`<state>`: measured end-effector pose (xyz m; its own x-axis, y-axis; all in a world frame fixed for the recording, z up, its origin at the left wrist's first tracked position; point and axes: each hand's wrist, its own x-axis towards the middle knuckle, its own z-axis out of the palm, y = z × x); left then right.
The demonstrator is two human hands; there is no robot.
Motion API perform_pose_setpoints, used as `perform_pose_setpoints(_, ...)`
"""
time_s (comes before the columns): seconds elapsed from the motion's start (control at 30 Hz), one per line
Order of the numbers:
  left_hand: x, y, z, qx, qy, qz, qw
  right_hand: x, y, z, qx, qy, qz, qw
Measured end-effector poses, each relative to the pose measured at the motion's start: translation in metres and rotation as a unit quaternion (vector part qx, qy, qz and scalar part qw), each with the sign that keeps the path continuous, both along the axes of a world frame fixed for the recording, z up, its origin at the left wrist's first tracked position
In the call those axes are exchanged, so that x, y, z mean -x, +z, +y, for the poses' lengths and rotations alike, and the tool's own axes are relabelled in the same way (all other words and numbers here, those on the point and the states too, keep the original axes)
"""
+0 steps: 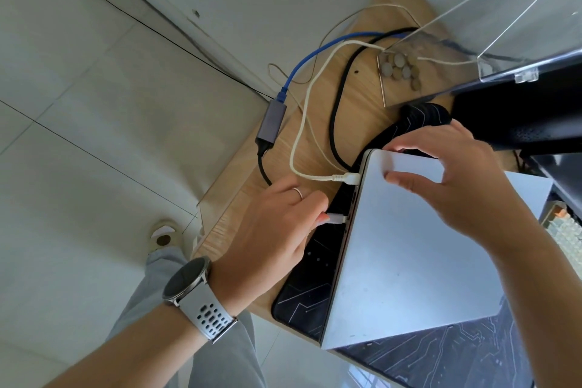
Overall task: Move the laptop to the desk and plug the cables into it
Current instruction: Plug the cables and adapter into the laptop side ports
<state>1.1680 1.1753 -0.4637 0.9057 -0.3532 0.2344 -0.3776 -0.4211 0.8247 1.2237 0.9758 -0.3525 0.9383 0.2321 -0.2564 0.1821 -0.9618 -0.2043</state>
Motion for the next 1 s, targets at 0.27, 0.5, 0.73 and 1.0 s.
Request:
perform_pose_setpoints(0.27,0.001,0.001,-0.0022,0.032,0.025,-0.002,0.999,-0.0017,0.0009,-0.0009,-0.008,0.001,-0.004,1.0)
perform_pose_setpoints(0.5,-0.0003,-0.0015,-0.003,0.032,0.027,0.003,0.999,-0.0018,-0.0002,-0.0009,-0.012,-0.002,-0.002,1.0)
perform_pose_setpoints(0.73,-0.0034,-0.0032,-0.0026,0.034,0.014,0.005,0.999,-0.0026,-0.0007,-0.0017,-0.015,-0.006,0.01,1.0)
perform_pose_setpoints(1.0,-0.0058,-0.0042,0.0004,0.049,-0.01,-0.004,0.999,-0.0026,-0.0003,-0.0008,-0.024,-0.007,0.015,1.0)
